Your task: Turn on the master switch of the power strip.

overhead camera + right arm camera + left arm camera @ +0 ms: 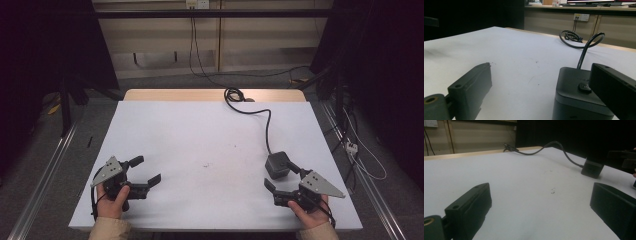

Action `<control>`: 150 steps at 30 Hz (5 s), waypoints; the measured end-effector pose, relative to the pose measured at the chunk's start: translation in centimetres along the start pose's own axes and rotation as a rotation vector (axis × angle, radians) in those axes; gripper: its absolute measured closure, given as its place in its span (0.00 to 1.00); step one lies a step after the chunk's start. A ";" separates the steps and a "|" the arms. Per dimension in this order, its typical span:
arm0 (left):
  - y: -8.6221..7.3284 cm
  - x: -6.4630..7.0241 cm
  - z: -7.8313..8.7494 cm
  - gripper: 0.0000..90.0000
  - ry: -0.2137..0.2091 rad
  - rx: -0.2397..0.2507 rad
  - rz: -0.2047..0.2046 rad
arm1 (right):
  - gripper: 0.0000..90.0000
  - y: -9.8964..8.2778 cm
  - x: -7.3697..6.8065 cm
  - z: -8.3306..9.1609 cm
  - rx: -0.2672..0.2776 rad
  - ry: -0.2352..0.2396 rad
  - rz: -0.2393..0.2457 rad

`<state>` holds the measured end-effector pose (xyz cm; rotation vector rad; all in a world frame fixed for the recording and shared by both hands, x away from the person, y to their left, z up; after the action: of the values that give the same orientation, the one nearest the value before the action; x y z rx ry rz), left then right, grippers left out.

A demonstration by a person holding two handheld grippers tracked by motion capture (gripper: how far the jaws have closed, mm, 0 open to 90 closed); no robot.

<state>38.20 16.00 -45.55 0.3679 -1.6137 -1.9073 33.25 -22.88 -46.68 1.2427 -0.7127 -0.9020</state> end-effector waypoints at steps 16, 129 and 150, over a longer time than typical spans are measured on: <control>-0.1 0.1 -0.1 0.04 -0.008 -0.007 -0.007 | 0.08 0.1 0.1 0.0 -0.004 -0.005 0.009; -0.6 -0.3 0.8 0.04 0.008 -0.007 0.011 | 0.85 1.9 3.3 -0.7 -0.089 -0.009 -0.081; -0.6 -0.2 0.6 0.04 0.001 -0.011 0.006 | 0.94 1.7 3.7 -0.7 -0.098 0.001 -0.088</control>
<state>37.86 16.61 -46.00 0.3596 -1.6009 -1.9105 35.89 -25.65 -45.25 1.1945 -0.6093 -0.9974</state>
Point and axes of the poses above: each handheld gripper's, and its own axes: z roughly backward along the jaws, y roughly out of its top, x roughly to its right, the point moved 9 cm from there along -z, roughly forward along the jaws, and after that the axes turned 1 degree about -y, right-handed, at the moved point
